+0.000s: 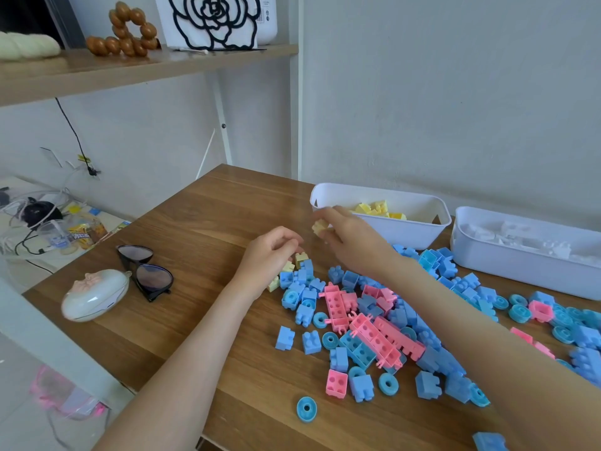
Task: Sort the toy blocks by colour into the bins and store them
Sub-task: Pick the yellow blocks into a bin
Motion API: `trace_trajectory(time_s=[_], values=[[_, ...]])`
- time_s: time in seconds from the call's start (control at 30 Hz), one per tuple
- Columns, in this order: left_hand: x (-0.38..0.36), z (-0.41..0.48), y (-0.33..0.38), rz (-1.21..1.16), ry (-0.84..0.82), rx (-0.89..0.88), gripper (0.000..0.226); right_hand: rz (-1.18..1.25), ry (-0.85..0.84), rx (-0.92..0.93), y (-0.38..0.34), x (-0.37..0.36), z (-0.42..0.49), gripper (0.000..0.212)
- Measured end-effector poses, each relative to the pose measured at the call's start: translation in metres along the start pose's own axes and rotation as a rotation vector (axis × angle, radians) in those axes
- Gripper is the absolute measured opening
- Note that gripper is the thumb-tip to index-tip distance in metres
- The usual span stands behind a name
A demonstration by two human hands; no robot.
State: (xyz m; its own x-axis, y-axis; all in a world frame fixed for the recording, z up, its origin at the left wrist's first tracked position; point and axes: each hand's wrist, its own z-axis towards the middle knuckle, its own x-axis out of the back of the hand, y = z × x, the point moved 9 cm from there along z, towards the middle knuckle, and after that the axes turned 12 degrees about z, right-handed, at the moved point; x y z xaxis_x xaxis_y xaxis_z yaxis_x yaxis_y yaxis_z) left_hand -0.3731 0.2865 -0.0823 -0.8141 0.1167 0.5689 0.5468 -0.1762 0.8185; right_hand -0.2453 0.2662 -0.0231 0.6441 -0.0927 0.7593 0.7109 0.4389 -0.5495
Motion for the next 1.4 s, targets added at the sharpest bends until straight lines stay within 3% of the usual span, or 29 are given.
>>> trace_trajectory(time_s=[0.2, 0.4, 0.53, 0.6, 0.7, 0.8, 0.87, 1.0, 1.4], values=[[0.01, 0.005, -0.005, 0.097, 0.138, 0.077, 0.02, 0.036, 0.221, -0.121, 0.028, 0.048, 0.027, 0.028], [0.014, 0.004, -0.01, 0.049, 0.17, 0.099, 0.02, -0.054, 0.071, -0.27, 0.052, 0.025, 0.031, 0.033], [0.017, 0.004, -0.012, -0.006, 0.188, 0.106, 0.02, -0.188, 0.181, -0.193, 0.031, 0.031, 0.029, 0.04], [0.019, 0.004, -0.014, -0.032, 0.198, 0.126, 0.021, -0.087, 0.209, -0.122, 0.007, 0.033, 0.031, 0.038], [0.02, 0.004, -0.018, -0.071, 0.199, 0.14, 0.021, 0.051, -0.001, -0.067, -0.021, -0.002, 0.029, 0.024], [0.024, 0.003, -0.019, -0.121, 0.229, 0.146, 0.023, -0.081, -0.381, -0.163, -0.018, -0.061, 0.012, 0.029], [0.026, 0.002, -0.02, -0.154, 0.254, 0.167, 0.023, -0.162, -0.507, -0.217, -0.013, -0.079, 0.002, 0.036], [0.026, 0.0, -0.021, -0.21, 0.274, 0.2, 0.024, -0.167, -0.529, -0.218, -0.018, -0.078, -0.002, 0.04], [0.021, 0.002, -0.019, -0.176, 0.228, 0.163, 0.032, 0.005, -0.355, -0.322, 0.009, -0.045, -0.002, 0.023]])
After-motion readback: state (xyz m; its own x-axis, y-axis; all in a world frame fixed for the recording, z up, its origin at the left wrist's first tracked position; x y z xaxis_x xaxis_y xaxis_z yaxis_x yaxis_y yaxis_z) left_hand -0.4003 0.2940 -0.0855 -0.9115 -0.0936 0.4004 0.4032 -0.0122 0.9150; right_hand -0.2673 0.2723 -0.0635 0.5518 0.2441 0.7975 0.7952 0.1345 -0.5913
